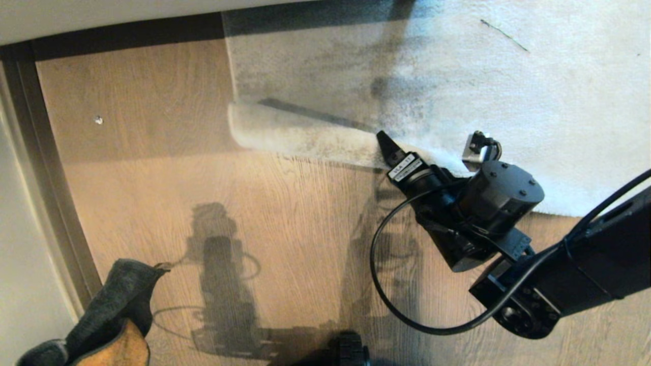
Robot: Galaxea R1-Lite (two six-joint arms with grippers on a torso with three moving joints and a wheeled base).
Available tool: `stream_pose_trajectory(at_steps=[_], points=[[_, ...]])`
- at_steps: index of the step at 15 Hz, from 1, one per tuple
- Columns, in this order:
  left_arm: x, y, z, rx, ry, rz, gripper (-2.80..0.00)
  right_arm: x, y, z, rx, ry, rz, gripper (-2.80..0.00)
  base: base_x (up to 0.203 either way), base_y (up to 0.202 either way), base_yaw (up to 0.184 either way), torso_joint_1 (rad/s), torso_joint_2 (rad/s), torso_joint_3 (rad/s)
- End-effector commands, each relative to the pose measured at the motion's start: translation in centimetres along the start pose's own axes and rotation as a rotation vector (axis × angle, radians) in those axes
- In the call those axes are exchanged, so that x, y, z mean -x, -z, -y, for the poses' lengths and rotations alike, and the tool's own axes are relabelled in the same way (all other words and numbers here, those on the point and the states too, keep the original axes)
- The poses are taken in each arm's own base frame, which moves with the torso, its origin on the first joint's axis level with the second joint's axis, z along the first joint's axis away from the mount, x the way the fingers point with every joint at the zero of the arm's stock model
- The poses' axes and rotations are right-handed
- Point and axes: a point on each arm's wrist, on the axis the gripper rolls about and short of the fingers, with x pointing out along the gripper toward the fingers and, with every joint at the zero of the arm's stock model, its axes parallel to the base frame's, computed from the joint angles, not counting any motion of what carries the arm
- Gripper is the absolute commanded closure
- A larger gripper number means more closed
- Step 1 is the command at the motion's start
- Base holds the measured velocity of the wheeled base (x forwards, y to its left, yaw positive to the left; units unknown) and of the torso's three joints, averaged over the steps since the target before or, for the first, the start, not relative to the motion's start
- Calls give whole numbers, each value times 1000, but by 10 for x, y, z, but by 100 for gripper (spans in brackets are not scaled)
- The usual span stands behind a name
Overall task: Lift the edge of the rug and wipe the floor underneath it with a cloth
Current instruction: Lift up the carpet
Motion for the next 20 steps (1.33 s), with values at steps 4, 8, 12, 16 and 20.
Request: stream_pose_trajectory(at_steps=[4, 8, 12, 16, 20], points=[[0, 0, 0, 0, 1, 0, 0, 1, -6, -7, -421, -81, 17, -280, 0, 0, 0, 0, 0, 0], [0, 0, 0, 0, -1, 0, 0, -3, -8, -16, -499, -150, 1, -280, 0, 0, 0, 0, 0, 0], [0, 0, 0, 0, 1, 0, 0, -6, -1, -14, -509, -148, -10, -280, 0, 0, 0, 0, 0, 0], [0, 0, 0, 0, -1, 0, 0, -15, -6, -21, -588, -181, 20, -280, 0, 0, 0, 0, 0, 0], [0, 0, 0, 0, 1, 0, 0, -17, -7, -23, -784, -194, 12, -280, 0, 0, 0, 0, 0, 0]])
